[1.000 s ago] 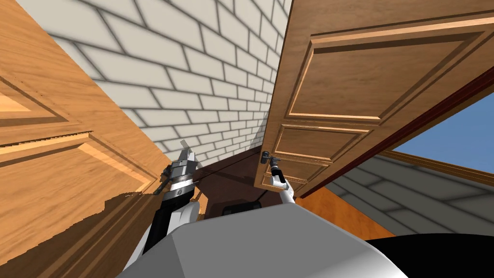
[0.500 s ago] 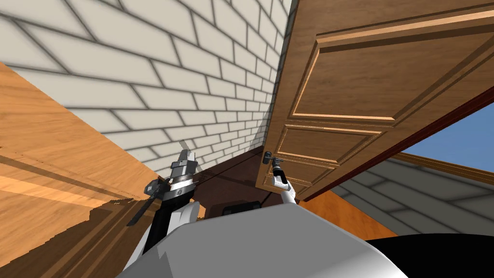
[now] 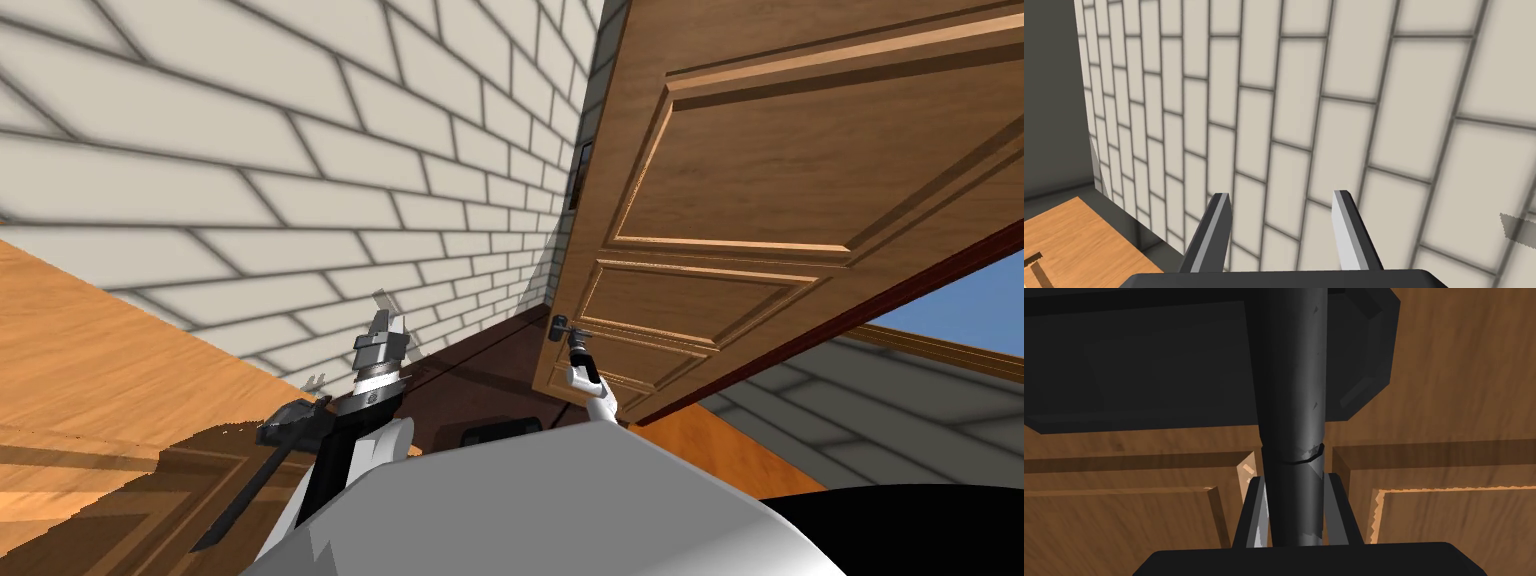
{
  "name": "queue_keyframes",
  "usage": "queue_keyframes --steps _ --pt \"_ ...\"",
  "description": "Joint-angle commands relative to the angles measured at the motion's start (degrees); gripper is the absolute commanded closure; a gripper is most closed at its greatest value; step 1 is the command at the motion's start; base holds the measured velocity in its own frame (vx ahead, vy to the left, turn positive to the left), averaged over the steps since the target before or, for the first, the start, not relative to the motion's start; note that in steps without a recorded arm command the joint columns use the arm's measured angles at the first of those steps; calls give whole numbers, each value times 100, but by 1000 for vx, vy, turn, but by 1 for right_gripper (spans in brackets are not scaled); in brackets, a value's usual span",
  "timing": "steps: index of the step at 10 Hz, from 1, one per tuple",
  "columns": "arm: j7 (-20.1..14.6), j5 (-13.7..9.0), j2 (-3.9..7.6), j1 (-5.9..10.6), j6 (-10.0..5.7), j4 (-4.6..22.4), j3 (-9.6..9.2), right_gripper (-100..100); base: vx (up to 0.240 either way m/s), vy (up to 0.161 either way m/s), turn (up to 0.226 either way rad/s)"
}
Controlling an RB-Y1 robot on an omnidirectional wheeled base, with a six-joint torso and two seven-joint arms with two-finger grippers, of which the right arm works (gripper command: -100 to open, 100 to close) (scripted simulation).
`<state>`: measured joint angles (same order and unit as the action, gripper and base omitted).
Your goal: Push the door open
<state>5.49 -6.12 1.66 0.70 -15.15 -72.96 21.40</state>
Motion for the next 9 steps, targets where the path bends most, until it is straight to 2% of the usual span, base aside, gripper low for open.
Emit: queue_keyframes --steps 1,5,9 --pt "27 -16 53 16 -15 -66 126 100 203 43 -54" --pt "87 -65 12 -36 -10 -139 421 100 205 29 -52" --pt "139 -107 -150 -81 -6 -202 676 100 200 30 -59"
